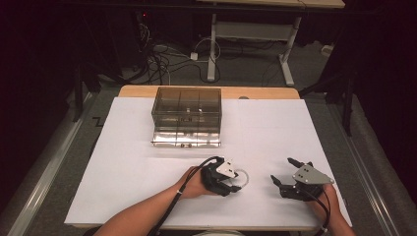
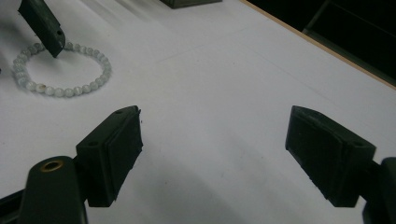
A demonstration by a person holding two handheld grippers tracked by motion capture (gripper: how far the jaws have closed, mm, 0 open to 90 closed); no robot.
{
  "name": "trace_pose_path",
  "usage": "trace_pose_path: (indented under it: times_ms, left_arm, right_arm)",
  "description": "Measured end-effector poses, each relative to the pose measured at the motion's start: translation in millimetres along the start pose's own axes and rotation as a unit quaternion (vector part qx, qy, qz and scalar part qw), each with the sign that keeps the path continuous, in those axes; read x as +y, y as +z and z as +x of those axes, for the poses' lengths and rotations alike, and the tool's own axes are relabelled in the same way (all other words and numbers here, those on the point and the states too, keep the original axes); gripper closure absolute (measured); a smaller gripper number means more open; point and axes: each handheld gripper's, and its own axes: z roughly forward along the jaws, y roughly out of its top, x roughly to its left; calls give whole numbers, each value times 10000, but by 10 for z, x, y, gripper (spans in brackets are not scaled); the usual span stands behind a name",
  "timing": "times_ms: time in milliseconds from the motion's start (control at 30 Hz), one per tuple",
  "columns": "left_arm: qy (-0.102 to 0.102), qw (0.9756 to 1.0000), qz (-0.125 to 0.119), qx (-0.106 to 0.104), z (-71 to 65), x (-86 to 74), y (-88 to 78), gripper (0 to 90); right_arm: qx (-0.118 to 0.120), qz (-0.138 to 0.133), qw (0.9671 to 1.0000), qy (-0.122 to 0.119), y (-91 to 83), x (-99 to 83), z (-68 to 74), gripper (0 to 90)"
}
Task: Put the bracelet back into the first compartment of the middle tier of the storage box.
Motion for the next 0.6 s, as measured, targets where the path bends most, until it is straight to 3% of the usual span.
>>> trace_pose_path:
  times_ms: [100,300,467,600]
  left_arm:
    - [133,9999,27,-59,-11,6,-1,573]
    - [279,9995,68,-112,-33,26,4,810]
    - [462,9989,-8,40,-72,19,-2,828]
    - [547,9982,-215,69,-103,31,-47,828]
  right_arm:
    - [26,21,10000,-66,1,-2,13,195]
    - [61,45,9999,-140,16,-1,26,195]
    - [75,34,9999,-147,6,-3,30,195]
    - [69,2,9999,-152,-2,-1,20,195]
